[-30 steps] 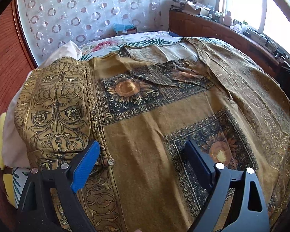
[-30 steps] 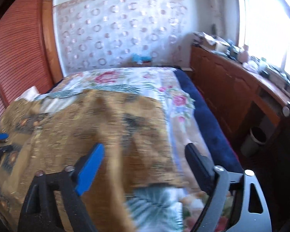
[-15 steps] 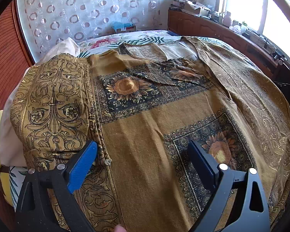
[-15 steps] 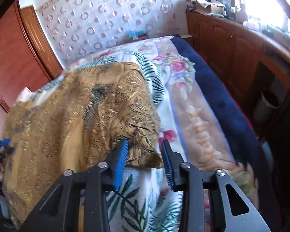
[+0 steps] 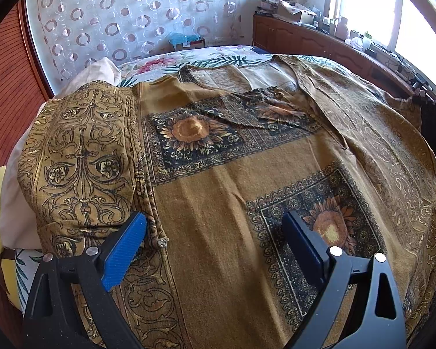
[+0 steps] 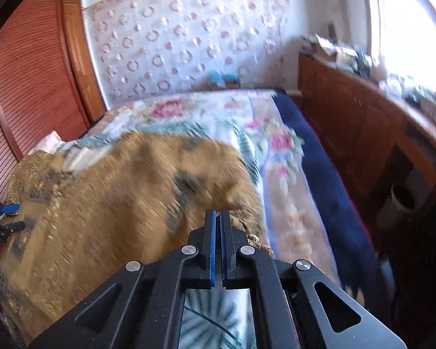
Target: Fold small clothes
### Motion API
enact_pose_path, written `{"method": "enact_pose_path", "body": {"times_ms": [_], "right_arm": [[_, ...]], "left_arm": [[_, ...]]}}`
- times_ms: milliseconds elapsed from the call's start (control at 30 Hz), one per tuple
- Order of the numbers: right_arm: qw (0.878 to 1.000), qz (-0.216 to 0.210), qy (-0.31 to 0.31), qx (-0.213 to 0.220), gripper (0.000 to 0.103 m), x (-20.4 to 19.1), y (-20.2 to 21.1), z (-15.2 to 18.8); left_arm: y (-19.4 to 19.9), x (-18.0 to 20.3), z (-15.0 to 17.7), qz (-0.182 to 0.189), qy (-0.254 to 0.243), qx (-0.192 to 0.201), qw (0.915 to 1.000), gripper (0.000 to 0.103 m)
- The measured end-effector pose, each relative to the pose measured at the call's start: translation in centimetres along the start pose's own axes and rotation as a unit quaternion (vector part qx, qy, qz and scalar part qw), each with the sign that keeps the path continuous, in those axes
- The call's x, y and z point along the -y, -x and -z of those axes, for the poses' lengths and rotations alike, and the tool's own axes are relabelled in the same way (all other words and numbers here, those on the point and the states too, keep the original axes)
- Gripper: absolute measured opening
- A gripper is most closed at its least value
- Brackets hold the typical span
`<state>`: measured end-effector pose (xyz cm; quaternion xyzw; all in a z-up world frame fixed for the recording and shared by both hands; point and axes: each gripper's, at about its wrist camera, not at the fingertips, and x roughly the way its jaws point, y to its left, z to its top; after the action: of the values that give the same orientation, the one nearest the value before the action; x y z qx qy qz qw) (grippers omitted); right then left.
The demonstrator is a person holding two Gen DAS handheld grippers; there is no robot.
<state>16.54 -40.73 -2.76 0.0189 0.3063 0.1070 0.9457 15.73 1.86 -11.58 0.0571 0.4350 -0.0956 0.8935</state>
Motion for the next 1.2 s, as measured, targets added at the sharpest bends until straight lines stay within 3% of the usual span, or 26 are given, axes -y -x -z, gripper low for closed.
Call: {"method": "enact_pose_path", "body": {"times_ms": [133,300,467,633,800,900,1033,1200], "right_arm": [[0.998,-0.027,0.046,0.02,0.002,-3.8,0.6,-0.8],[0.993,-0.065,0.097,-0.013,0.002,-7.8,-1.0,1.6],[0.991,-0.077,0.091,-0.056,0.002,-7.7,-2.8,4.7],[0.993,-0.079,0.067,-0.051,0.002,-6.5,-2.0,6.0],[0.995,-0.077,0.053,-0.029,0.024,-6.3,1.7,5.4],[0.996,-0.072,0.048,-0.006,0.053,-5.8,3.3,4.9],[0.999,-0.049,0.023,0.002,0.055,-3.7,3.7,4.6],[0.998,-0.024,-0.032,-0.038,0.055,-1.0,0.4,4.0]], "left_arm": [[1.2,0.3,0.0,-0.021,-0.01,0.031,0.9992,0.094],[4.8,0.7,-0.4,-0.014,0.006,0.089,0.9959,0.094],[8.5,1.8,-0.7,-0.008,0.022,0.141,0.9898,0.094],[11.0,3.4,-1.0,0.007,0.021,0.172,0.9849,0.094],[12.0,4.7,-1.1,0.019,0.014,0.183,0.9827,0.094],[12.1,5.3,-0.9,0.028,0.014,0.185,0.9823,0.094],[11.9,6.1,-0.6,0.031,0.009,0.18,0.9831,0.094],[11.5,6.4,-0.3,0.035,0.01,0.175,0.9839,0.094]]}}
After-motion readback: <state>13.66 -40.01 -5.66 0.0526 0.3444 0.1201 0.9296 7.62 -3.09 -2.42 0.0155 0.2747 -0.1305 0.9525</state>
